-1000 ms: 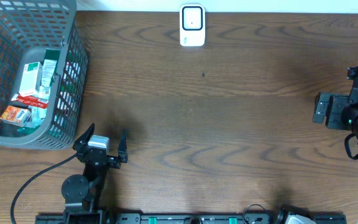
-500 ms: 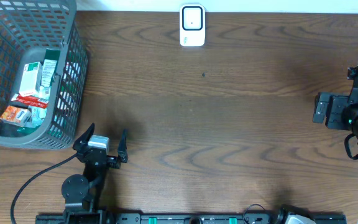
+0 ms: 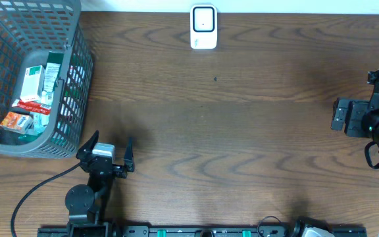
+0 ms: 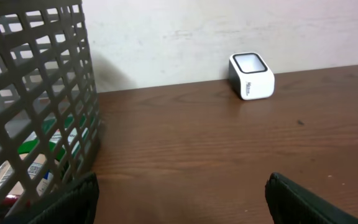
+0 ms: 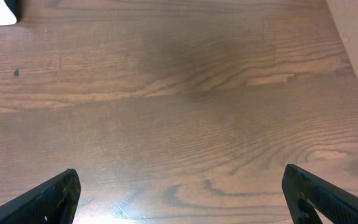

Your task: Scan the item barcode

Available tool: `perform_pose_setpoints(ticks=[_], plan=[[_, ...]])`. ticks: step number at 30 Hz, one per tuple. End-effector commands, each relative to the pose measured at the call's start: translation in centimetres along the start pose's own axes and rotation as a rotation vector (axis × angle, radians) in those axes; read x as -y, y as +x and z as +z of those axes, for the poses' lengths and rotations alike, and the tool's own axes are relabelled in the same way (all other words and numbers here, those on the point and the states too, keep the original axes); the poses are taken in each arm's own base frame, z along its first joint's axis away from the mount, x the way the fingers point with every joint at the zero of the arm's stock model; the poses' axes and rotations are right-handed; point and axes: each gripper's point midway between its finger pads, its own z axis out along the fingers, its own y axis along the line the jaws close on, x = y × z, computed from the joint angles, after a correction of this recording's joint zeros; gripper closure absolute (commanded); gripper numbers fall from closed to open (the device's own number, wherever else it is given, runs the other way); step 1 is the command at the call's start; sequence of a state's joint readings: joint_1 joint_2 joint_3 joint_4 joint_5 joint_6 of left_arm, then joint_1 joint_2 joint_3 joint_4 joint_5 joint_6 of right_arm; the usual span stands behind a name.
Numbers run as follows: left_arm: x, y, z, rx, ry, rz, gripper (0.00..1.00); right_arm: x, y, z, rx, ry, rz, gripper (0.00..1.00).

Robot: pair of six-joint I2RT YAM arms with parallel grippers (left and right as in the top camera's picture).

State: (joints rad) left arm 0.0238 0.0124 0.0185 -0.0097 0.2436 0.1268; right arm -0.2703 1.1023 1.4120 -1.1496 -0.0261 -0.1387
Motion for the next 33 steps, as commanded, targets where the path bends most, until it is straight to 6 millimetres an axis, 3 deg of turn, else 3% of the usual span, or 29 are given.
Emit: perform_pose_setpoints(ticks=[1,2,5,9,13,16,19,22,24,29,33], plan=[[-0.2,1.2,0.1,-0.036,-0.014,0.010,0.08,0.2,-0.3,-0.3,0.007,0.005,0.017,0.01],[0.3,1.0,0.1,-0.026,0.017,0.001,0.00,0.2,-0.3,-0.3,0.007,0.005,0.017,0.01],[2.0,0.0,-0.1,-0.005,0.121,-0.207,0.02,0.2,-0.3,-0.3,0.007,0.005,0.016,0.01],[3.0,-1.8,-0.6,0.018,0.185,-0.305,0.02,0.2,-0.3,-0.3,0.006,0.004,0.017,0.01],[3.6,-6.9,-2.2,0.078,0.227,-0.337,0.02,0.2,-0.2,-0.3,0.004,0.004,0.017,0.01],[3.6,-12.3,-3.7,0.041,0.224,-0.361,0.02,0.2,-0.2,-0.3,0.004,0.004,0.016,0.01],[3.3,-17.1,-3.8,-0.025,0.218,-0.367,0.02,0.2,-0.2,-0.3,0.004,0.004,0.016,0.01],[2.2,-21.3,-2.4,-0.147,0.176,-0.265,0.02,0.2,-0.2,-0.2,0.003,0.004,0.017,0.01],[0.1,-23.3,-0.6,-0.290,0.079,-0.222,0.02,0.2,-0.2,-0.3,0.004,0.004,0.016,0.01],[-2.7,-26.9,4.6,-0.546,0.007,-0.176,0.02,0.2,-0.2,-0.3,0.003,0.004,0.017,0.01],[-5.8,-29.3,8.9,-0.560,-0.045,-0.200,0.02,0.2,-0.2,-0.3,0.003,0.004,0.017,0.01]])
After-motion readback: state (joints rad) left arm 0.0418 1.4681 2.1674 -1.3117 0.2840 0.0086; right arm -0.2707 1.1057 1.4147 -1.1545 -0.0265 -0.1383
